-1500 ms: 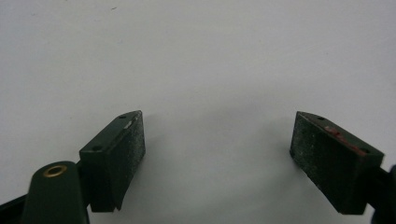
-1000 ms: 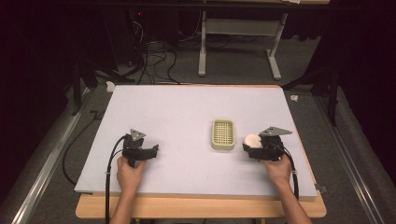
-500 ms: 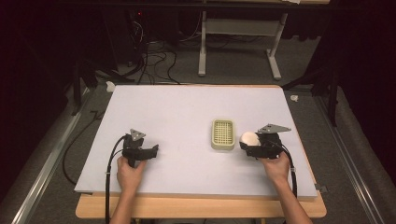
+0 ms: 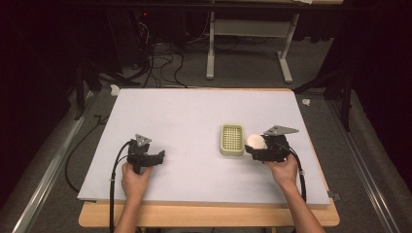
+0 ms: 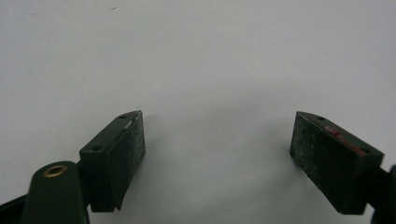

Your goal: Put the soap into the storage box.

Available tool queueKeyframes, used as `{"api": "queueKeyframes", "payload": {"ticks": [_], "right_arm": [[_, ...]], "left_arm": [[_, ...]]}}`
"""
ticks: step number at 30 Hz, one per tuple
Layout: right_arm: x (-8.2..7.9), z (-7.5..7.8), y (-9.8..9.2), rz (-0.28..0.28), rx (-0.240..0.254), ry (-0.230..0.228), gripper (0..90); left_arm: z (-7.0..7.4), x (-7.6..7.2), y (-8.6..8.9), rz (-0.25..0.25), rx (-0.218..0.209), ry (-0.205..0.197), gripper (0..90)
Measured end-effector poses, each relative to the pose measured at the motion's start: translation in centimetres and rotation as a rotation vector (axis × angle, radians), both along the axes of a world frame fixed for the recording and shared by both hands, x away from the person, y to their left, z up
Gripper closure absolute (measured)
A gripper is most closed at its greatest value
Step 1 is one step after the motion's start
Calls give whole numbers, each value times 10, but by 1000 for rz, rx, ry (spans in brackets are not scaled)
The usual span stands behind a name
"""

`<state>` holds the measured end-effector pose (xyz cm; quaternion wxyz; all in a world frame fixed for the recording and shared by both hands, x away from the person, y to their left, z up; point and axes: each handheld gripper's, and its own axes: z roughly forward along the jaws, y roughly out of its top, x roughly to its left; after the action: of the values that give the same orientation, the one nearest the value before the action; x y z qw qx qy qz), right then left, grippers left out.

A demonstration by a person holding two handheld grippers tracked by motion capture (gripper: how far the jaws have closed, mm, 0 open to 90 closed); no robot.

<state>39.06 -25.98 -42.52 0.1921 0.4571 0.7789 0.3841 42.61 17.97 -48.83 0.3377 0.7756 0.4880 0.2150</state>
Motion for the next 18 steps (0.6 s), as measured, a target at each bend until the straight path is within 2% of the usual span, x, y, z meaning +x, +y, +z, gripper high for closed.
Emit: {"api": "queueKeyframes", "payload": {"ticks": [18], "right_arm": [[8,8,17,51,-5,-3,247]], "left_arm": [[0,0,0,1,-2,-2,185]]}}
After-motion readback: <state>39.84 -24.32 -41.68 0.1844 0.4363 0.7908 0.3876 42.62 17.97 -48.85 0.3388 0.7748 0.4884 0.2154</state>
